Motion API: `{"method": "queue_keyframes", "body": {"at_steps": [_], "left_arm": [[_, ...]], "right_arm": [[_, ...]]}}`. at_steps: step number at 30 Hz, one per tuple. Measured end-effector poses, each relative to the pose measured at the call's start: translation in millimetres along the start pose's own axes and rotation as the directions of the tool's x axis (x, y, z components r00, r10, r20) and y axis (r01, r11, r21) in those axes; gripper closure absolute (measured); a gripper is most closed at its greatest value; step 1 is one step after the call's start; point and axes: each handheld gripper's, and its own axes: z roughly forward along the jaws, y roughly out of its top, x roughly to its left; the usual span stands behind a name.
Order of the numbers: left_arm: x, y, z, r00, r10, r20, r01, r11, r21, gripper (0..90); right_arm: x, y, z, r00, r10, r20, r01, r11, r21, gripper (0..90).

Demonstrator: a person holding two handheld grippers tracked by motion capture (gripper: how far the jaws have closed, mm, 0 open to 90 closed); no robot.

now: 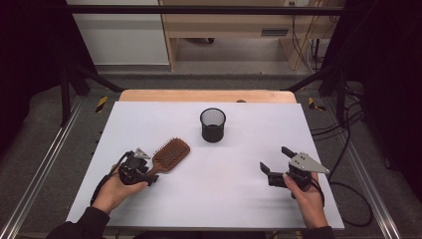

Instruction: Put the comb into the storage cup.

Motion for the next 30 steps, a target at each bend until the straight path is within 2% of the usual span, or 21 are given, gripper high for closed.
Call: {"method": "queue_keyframes", "body": {"at_steps": [13,18,25,30], "left_arm": [[0.5,9.2,3.0,0.9999,0.014,0.01,-0.014,0.9998,0.015,59.3],[3.8,9.8,5.2,0.9999,0.005,0.01,-0.005,0.9996,0.027,62.2],[2.0,12.2,6.0,0.9991,0.041,-0.006,-0.041,0.9979,0.051,66.0],[1.0,14.2,6.6,0.9987,0.051,-0.008,-0.051,0.9965,0.067,69.4]], "right_arm": [[0.0,0.1,-0.1,1.0,0.0,-0.003,0.0,1.0,-0.001,5.0],[-0.2,-0.2,0.3,1.0,0.001,-0.002,-0.001,1.0,0.003,5.0],[0.2,-0.2,0.6,1.0,-0.003,-0.004,0.003,1.0,0.005,5.0],[0.3,0.2,0.0,1.0,-0.002,-0.003,0.002,1.0,0.002,5.0]]}}
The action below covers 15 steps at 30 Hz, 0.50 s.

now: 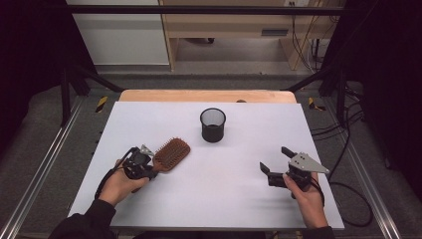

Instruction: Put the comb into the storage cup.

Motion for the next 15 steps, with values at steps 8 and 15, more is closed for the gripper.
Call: {"method": "queue_keyframes", "body": {"at_steps": [8,15], "left_arm": [[-2.1,4.1,0.8,0.9999,0.011,-0.012,-0.011,0.9996,0.027,72.5],[-7.3,0.5,-0.1,0.9974,0.057,-0.044,-0.057,0.9984,-0.005,72.7]], "right_arm": [[0.1,0.1,0.4,1.0,-0.002,-0.004,0.002,1.0,0.0,5.0],[-0.5,0.3,-0.6,1.0,0.003,-0.002,-0.003,1.0,-0.004,4.9]]}}
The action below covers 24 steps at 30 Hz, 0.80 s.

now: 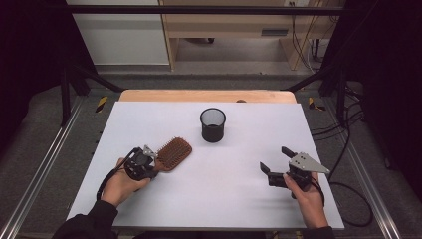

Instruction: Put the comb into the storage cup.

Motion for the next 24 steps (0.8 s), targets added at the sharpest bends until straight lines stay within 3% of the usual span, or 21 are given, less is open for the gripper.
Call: {"method": "queue_keyframes", "body": {"at_steps": [4,8,13,18,20,21,23,24], "left_arm": [[-2.1,-2.4,-1.1,0.9997,0.015,-0.021,-0.015,0.9996,-0.024,72.8],[-0.9,-4.5,-7.5,0.9995,-0.01,-0.031,0.007,0.9964,-0.085,72.7],[-1.6,-6.1,-18.7,0.9985,-0.031,-0.045,0.022,0.9833,-0.181,72.7],[-8.6,-8.3,-26.2,0.9964,-0.07,-0.049,0.051,0.9507,-0.306,72.8],[-11.8,-9.2,-28.0,0.9951,-0.089,-0.043,0.067,0.9274,-0.368,72.8],[-13.7,-9.5,-28.7,0.9943,-0.1,-0.037,0.077,0.9117,-0.404,72.8],[-17.1,-9.2,-29.0,0.9931,-0.111,-0.037,0.083,0.8922,-0.444,72.7],[-18.3,-8.5,-29.5,0.9931,-0.109,-0.043,0.078,0.889,-0.451,72.8]], "right_arm": [[0.0,-0.1,0.4,1.0,0.0,-0.001,0.0,1.0,0.002,5.0],[0.2,0.2,0.1,1.0,-0.002,0.001,0.002,1.0,-0.001,4.9],[1.0,0.2,0.7,1.0,-0.001,-0.003,0.001,1.0,0.002,5.0],[4.1,0.2,2.3,0.9998,0.005,-0.018,-0.005,1.0,0.008,4.9],[6.2,0.6,3.4,0.9997,0.005,-0.022,-0.005,1.0,0.008,4.9],[7.3,1.0,4.0,0.9997,0.003,-0.024,-0.003,1.0,0.006,4.9],[10.2,1.9,5.6,0.9996,0.013,-0.027,-0.013,1.0,0.0,4.8],[12.4,2.9,6.9,0.9993,0.025,-0.027,-0.025,1.0,-0.003,4.9]]}}
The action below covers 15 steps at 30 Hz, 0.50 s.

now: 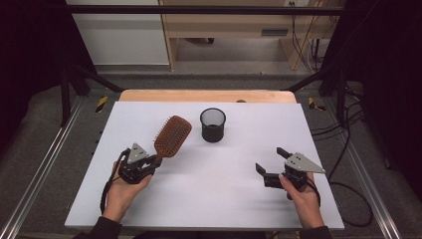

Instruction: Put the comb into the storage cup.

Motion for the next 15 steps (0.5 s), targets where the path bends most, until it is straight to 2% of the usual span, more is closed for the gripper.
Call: {"method": "queue_keyframes", "body": {"at_steps": [2,5,9,12,15], "left_arm": [[-2.5,2.6,-1.5,0.9999,0.014,-0.004,-0.014,0.9998,-0.013,72.8],[-5.8,1.6,-3.0,1.0,-0.004,0.002,0.004,0.9992,-0.04,72.8],[-12.5,-0.2,-1.4,0.9999,-0.016,0.007,0.016,0.9987,-0.048,72.8],[-18.2,0.5,-1.8,0.9998,0.006,0.021,-0.005,0.9986,-0.052,72.8],[-23.1,1.3,-0.8,0.9991,0.023,0.036,-0.021,0.9982,-0.057,72.8]], "right_arm": [[4.5,2.7,3.4,0.9999,0.016,-0.007,-0.016,1.0,-0.009,4.9],[12.4,5.3,8.7,0.9988,0.033,-0.035,-0.034,0.999,-0.007,4.9],[25.5,8.1,17.9,0.9938,0.071,-0.086,-0.07,0.997,0.015,4.8],[36.6,11.2,24.2,0.9851,0.109,-0.133,-0.106,0.994,0.031,4.8],[46.6,13.3,35.0,0.9709,0.175,-0.164,-0.166,0.984,0.068,4.3]]}}
